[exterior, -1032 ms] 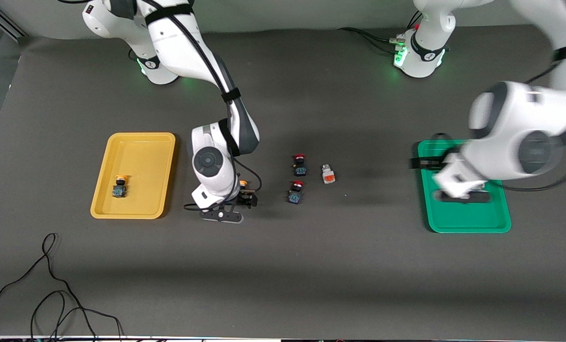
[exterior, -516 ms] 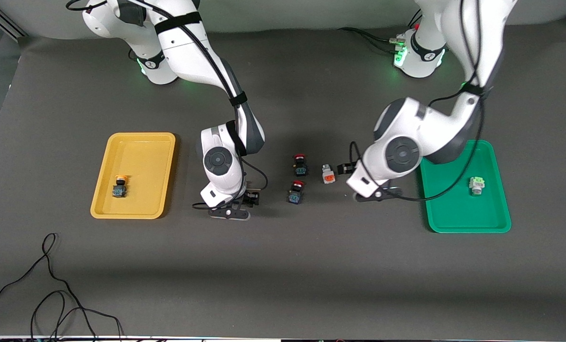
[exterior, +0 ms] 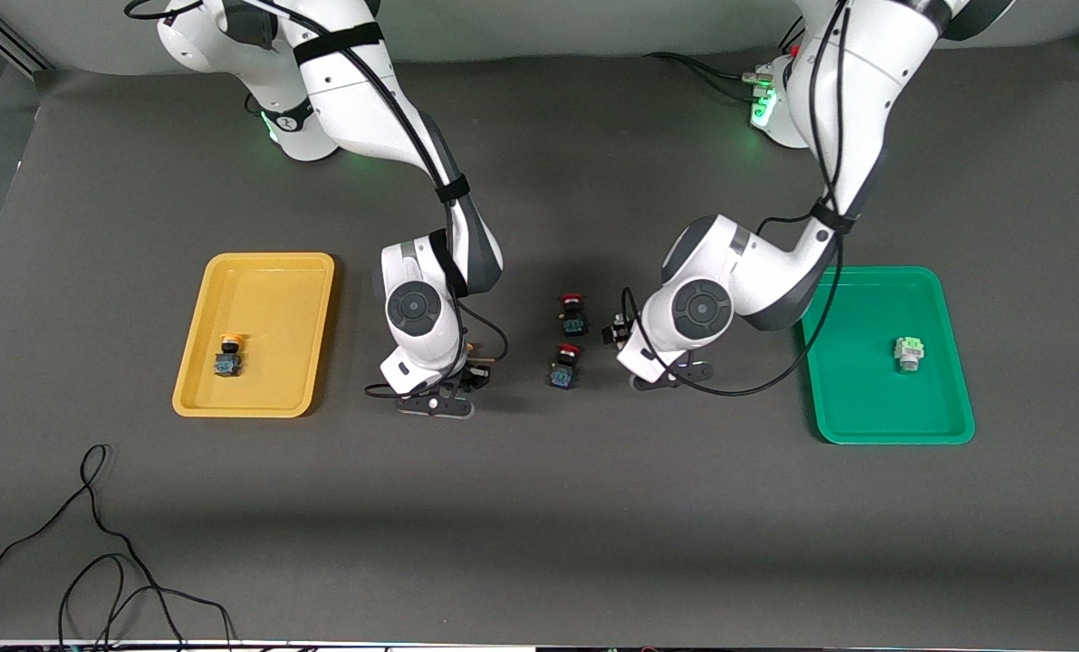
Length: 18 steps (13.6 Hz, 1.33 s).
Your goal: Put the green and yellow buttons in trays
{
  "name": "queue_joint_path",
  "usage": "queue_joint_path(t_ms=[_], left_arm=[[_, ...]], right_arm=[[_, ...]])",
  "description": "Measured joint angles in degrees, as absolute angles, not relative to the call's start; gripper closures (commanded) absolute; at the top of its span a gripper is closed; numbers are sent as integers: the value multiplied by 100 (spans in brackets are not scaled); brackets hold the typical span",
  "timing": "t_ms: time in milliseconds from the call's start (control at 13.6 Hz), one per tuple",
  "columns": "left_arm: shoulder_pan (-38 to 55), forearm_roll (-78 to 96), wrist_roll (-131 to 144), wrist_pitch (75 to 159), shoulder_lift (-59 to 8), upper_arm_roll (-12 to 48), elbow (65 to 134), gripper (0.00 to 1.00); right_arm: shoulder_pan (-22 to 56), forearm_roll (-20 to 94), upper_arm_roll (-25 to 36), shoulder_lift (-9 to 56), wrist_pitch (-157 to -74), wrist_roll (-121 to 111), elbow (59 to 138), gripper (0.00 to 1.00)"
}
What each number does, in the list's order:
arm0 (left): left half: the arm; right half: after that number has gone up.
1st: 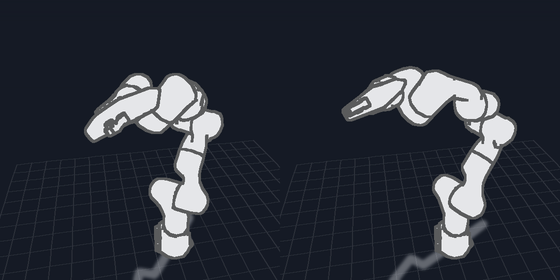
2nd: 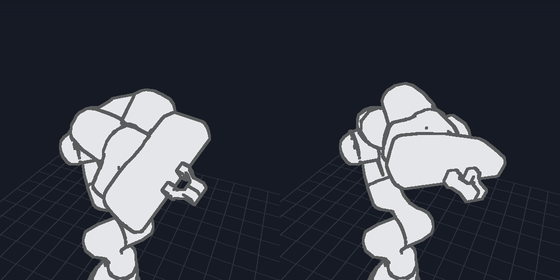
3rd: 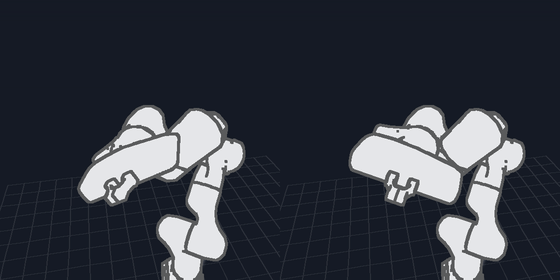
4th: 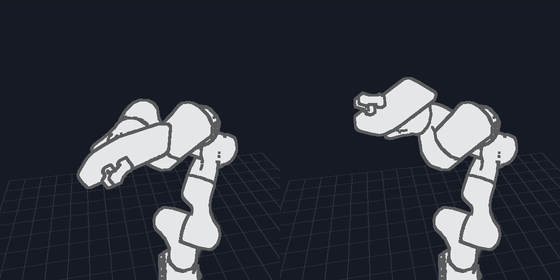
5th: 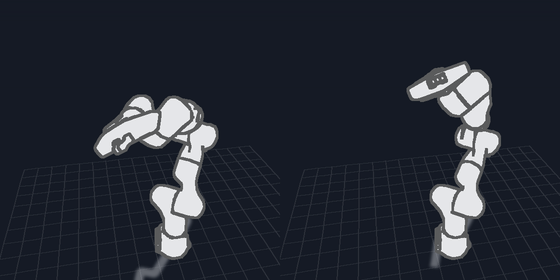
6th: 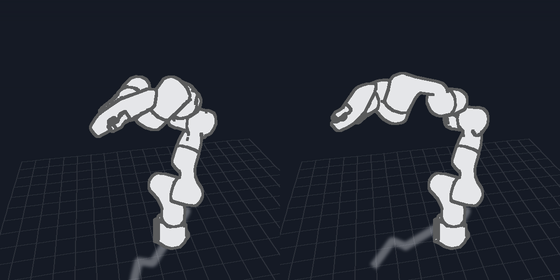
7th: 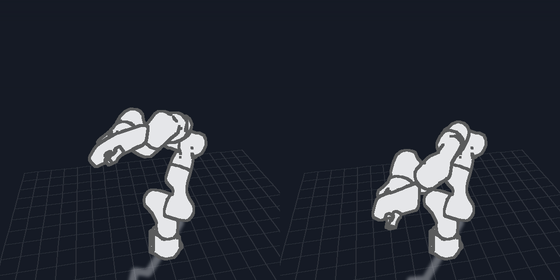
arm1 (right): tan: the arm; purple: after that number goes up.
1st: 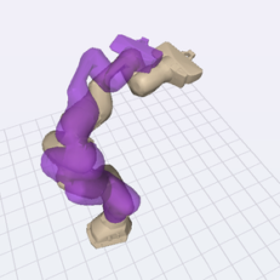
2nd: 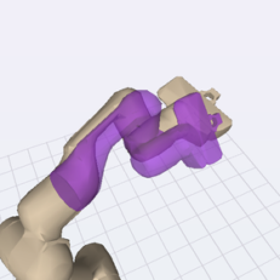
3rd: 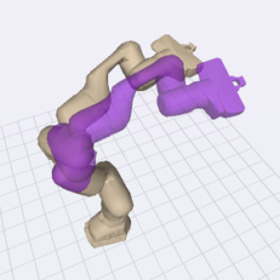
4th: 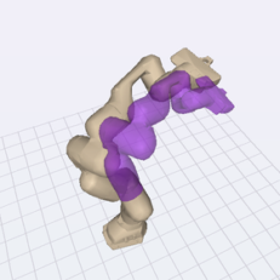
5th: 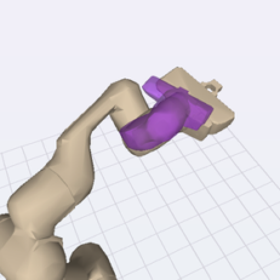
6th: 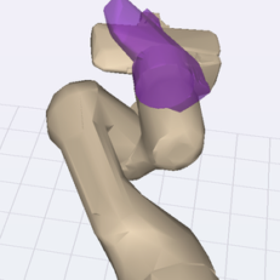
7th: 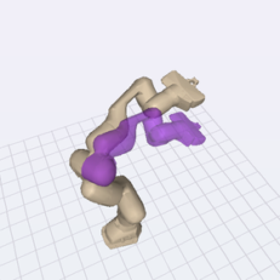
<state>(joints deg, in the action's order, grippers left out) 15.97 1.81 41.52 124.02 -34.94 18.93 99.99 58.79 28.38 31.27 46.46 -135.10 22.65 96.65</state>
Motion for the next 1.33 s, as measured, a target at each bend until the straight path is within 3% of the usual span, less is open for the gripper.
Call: queue_joint_path(t_ms=[221, 442, 516, 664, 1106, 1327], left_arm=[[1705, 86, 4185, 12951, -3664, 1884, 10170, 2], [1744, 61, 4186, 13561, -3781, 1879, 10499, 6], [1759, 58, 4186, 13632, -3802, 1875, 10554, 24], [1770, 10, 4186, 13679, -3804, 1872, 10600, 100], [1771, -139, 4504, 13649, -3711, 1850, 10588, 100], [1607, -183, 4341, 12775, -3420, 1791, 10427, 100]], right_arm=[[5873, 2838, 3198, 4363, -13064, 2211, 9588, 74], [5845, 2838, 3498, 3859, -12063, 2098, 9324, 74], [5832, 2838, 3635, 3643, -11714, 1976, 9254, 74], [5807, 2817, 3962, 3216, -11118, 1535, 9212, 74], [5726, 2425, 5346, 2783, -10638, -995, 9748, 74], [5653, 2425, 5865, 2737, -10845, -1855, 10375, 74]])
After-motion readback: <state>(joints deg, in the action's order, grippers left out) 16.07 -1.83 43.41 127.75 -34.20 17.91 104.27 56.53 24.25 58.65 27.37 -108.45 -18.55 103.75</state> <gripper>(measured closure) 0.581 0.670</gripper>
